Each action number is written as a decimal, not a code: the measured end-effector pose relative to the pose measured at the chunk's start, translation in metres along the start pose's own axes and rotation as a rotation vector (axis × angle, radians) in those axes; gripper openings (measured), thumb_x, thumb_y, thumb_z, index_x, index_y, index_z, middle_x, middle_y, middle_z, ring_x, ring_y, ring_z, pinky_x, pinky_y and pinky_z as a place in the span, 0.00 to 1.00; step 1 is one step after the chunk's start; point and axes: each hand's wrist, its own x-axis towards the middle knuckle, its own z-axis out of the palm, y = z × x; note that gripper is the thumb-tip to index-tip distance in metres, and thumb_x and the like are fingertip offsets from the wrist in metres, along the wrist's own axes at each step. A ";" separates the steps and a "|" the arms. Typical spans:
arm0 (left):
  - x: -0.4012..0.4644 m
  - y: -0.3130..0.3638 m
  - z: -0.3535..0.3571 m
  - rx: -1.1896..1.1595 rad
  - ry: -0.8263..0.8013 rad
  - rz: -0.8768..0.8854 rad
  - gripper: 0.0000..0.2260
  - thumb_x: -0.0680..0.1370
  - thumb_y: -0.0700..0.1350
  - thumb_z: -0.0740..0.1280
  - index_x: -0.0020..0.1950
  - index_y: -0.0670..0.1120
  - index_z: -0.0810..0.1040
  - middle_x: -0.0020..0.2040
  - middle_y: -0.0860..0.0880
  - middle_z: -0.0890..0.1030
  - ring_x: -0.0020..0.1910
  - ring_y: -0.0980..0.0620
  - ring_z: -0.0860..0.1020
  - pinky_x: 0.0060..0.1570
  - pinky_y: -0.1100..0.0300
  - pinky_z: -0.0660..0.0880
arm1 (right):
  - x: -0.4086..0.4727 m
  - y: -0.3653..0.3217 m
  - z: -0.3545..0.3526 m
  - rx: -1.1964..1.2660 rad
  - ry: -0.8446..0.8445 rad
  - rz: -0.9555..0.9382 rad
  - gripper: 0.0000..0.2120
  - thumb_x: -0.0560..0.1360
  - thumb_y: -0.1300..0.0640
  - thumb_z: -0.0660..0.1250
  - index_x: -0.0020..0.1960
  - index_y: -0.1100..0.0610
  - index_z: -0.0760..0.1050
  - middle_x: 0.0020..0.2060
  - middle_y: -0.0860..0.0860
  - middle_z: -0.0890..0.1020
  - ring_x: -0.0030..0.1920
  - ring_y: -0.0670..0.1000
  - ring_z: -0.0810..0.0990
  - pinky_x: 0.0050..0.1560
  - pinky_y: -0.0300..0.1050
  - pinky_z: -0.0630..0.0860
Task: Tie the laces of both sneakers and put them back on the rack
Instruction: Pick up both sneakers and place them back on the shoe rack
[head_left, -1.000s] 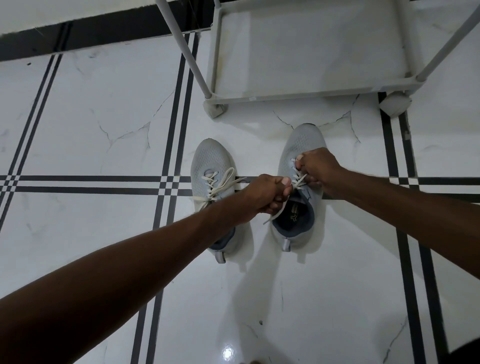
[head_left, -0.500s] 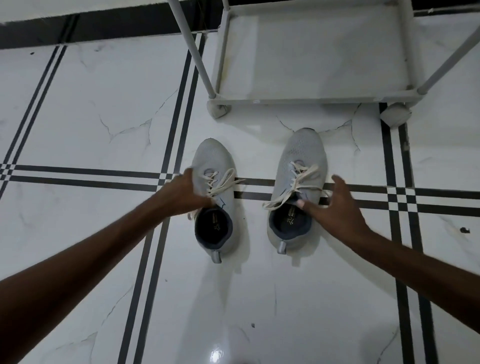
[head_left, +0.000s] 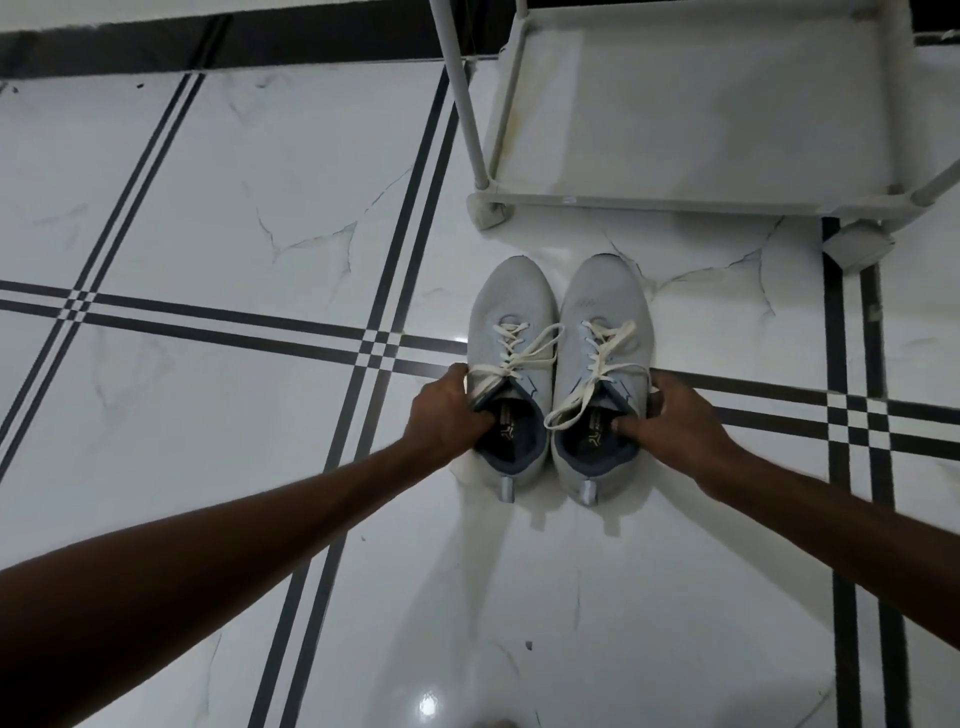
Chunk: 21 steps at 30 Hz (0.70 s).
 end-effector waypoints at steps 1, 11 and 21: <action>0.000 0.000 0.000 -0.026 -0.009 -0.002 0.25 0.70 0.44 0.72 0.67 0.44 0.73 0.50 0.44 0.84 0.52 0.41 0.81 0.50 0.55 0.75 | 0.000 0.000 0.000 -0.001 -0.002 -0.007 0.25 0.67 0.57 0.76 0.62 0.52 0.75 0.54 0.53 0.83 0.54 0.56 0.81 0.57 0.55 0.78; -0.022 0.012 -0.024 -0.230 -0.005 0.087 0.26 0.68 0.47 0.72 0.66 0.52 0.74 0.41 0.54 0.81 0.41 0.56 0.79 0.37 0.64 0.71 | -0.015 -0.009 -0.029 -0.075 0.018 -0.078 0.22 0.68 0.59 0.74 0.61 0.53 0.77 0.51 0.51 0.84 0.52 0.55 0.83 0.54 0.52 0.79; -0.105 0.097 -0.161 -0.405 0.053 0.108 0.25 0.69 0.44 0.72 0.65 0.60 0.76 0.40 0.55 0.84 0.40 0.58 0.82 0.39 0.67 0.75 | -0.118 -0.140 -0.130 -0.040 0.035 -0.119 0.24 0.70 0.60 0.74 0.64 0.50 0.75 0.52 0.48 0.83 0.51 0.51 0.83 0.50 0.44 0.75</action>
